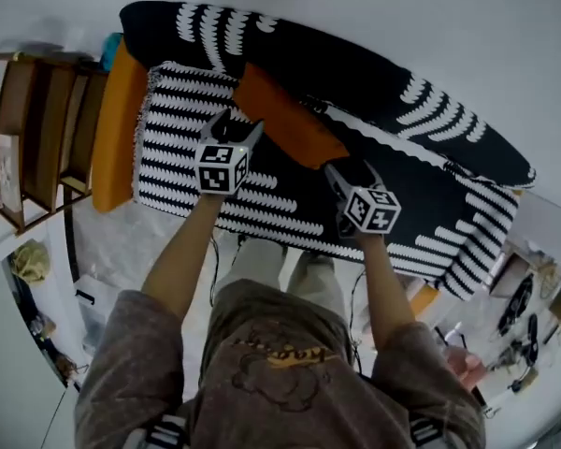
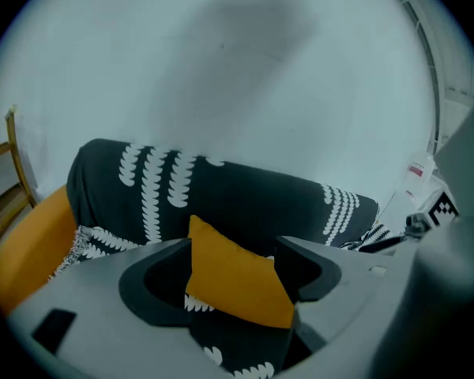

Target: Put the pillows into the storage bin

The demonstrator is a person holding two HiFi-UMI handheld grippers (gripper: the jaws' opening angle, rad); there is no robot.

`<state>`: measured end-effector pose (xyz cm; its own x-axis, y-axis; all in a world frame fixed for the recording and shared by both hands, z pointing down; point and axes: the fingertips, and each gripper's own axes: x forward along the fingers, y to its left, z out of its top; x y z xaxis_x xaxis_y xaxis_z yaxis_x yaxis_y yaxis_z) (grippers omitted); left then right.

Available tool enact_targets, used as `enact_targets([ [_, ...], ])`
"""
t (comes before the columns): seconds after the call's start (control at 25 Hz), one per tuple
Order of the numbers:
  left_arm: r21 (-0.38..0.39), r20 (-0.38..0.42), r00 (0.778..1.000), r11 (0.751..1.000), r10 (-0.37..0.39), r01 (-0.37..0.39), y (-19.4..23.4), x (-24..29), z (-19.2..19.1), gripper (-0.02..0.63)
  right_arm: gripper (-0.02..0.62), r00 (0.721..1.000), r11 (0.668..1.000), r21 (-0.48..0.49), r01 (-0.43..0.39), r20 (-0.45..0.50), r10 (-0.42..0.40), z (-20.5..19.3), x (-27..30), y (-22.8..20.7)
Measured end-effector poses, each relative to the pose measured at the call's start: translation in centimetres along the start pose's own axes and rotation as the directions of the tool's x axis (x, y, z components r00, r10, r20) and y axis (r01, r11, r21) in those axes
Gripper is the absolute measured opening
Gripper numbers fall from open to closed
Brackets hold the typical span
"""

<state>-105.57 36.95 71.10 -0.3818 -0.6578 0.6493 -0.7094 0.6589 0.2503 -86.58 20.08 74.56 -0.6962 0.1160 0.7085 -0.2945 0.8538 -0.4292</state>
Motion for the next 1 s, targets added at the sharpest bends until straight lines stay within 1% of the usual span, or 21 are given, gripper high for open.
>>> enact_targets([
  [0.16, -0.046, -0.026, 1.0, 0.999, -0.015, 0.014, 4.0, 6.9, -1.5, 0.31, 0.402, 0.996, 0.997, 0.044, 0.07, -0.052, -0.068, -2.9, 5.2, -3.0],
  [0.32, -0.087, -0.058, 0.998, 0.996, -0.009, 0.004, 7.0, 12.7, -3.6, 0.31, 0.395, 0.985, 0.987, 0.065, 0.148, -0.104, -0.141, -5.8, 9.3, -5.9],
  [0.4, -0.105, -0.065, 0.998, 0.994, -0.016, 0.009, 7.7, 14.8, -4.6, 0.31, 0.387, 0.983, 0.983, 0.097, 0.158, -0.104, -0.148, -6.7, 10.6, -6.5],
  [0.48, -0.129, -0.051, 0.998, 0.991, -0.039, 0.033, 7.7, 15.9, -5.1, 0.309, 0.341, 0.987, 0.981, 0.126, 0.149, -0.082, -0.139, -6.8, 11.3, -6.6],
  [0.52, -0.14, -0.046, 0.998, 0.989, -0.05, 0.043, 7.6, 16.1, -5.2, 0.307, 0.317, 0.989, 0.982, 0.131, 0.138, -0.074, -0.129, -6.8, 11.5, -6.6],
  [0.6, -0.148, -0.057, 0.997, 0.988, -0.059, 0.05, 7.2, 16.2, -5.4, 0.271, 0.268, 0.993, 0.986, 0.128, 0.106, -0.066, -0.098, -6.5, 11.5, -6.2],
  [0.68, -0.139, -0.095, 0.994, 0.989, -0.056, 0.043, 6.7, 15.8, -5.6, 0.197, 0.212, 0.995, 0.99, 0.11, 0.082, -0.062, -0.076, -6.4, 11.1, -5.6],
  [0.76, -0.126, -0.13, 0.99, 0.991, -0.06, 0.043, 5.8, 14.7, -5.7, 0.142, 0.174, 0.995, 0.994, 0.076, 0.082, -0.054, -0.078, -6.4, 10.1, -5.0],
  [0.84, -0.11, -0.139, 0.988, 0.992, -0.07, 0.055, 4.5, 12.7, -5.4, 0.116, 0.151, 0.995, 0.995, 0.045, 0.094, -0.039, -0.092, -6.4, 8.4, -4.6],
  [1.0, -0.077, -0.121, 0.988, 0.993, -0.096, 0.088, -0.5, 7.0, -3.1, 0.104, 0.147, 0.996, 0.995, 0.038, 0.09, 0.004, -0.09, -5.4, 1.9, -4.4],
])
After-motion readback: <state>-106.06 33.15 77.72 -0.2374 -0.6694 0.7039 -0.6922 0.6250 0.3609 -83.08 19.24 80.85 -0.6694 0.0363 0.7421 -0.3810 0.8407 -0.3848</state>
